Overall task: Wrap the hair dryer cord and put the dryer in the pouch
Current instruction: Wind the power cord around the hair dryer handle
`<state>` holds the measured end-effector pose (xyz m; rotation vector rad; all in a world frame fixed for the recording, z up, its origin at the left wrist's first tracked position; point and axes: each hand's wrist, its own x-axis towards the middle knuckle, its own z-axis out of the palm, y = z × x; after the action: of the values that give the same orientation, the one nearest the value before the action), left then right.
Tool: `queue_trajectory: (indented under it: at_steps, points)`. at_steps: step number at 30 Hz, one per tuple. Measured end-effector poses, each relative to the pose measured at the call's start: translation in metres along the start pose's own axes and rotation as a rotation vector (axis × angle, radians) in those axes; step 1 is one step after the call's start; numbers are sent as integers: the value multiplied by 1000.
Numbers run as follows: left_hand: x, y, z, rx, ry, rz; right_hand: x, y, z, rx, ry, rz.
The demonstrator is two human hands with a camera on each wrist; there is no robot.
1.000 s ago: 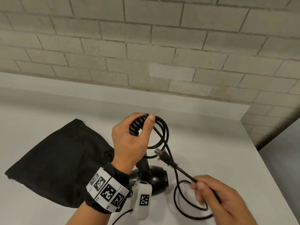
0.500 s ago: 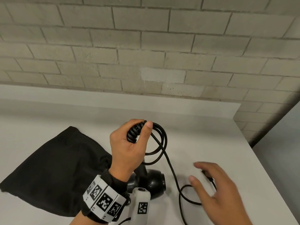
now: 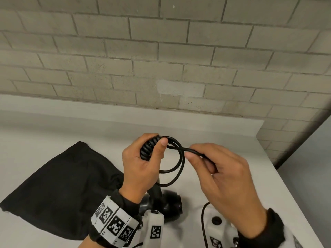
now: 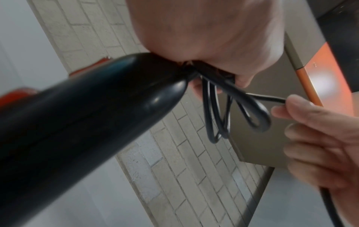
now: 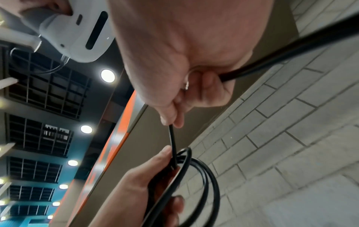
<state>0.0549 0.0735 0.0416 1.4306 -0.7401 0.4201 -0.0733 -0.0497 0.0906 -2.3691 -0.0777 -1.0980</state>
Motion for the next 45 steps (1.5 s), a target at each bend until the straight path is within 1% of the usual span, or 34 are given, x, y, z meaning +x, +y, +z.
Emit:
queue_trajectory:
  at_steps: [3, 6, 9, 12, 16, 20, 24, 27, 30, 35, 37, 40, 41, 42, 43, 45]
  points:
    - [-1, 2, -1, -33, -56, 3, 20, 2, -8, 70, -7, -55]
    - [0, 2, -2, -36, -107, 18, 36, 4, -12, 115, -61, -73]
    - [2, 3, -3, -50, -164, 47, 46, 5, -10, 195, -93, -52]
    - [2, 5, -3, -33, -198, 97, 51, 7, -5, 314, -114, 9]
    - [1, 7, -1, 0, -194, 159, 52, 10, 5, 433, -87, 102]
    - [-2, 11, 2, 31, -173, 166, 48, 9, 12, 509, -64, 174]
    - [-3, 15, 5, 71, -153, 171, 44, 7, 11, 611, -116, 217]
    - [-2, 18, 7, 79, -155, 190, 44, 5, 11, 628, -149, 229]
    - [-3, 19, 7, 90, -161, 208, 46, 6, 13, 600, -131, 287]
    - [-4, 15, 5, 33, -121, 135, 40, 15, 21, 655, -121, 479]
    - [-3, 15, 4, 14, -110, 106, 35, 19, 26, 700, -84, 529]
    - [-4, 16, 5, 1, -98, 84, 27, 23, 33, 705, -6, 473]
    - [-4, 16, 5, -1, -91, 82, 23, 25, 34, 710, -1, 455]
    - [-5, 16, 5, -5, -81, 78, 20, 27, 34, 738, -23, 445]
    - [-5, 16, 6, -10, -69, 72, 15, 30, 33, 779, -79, 431]
    - [-5, 16, 7, -13, -48, 48, 5, 34, 32, 814, -263, 377]
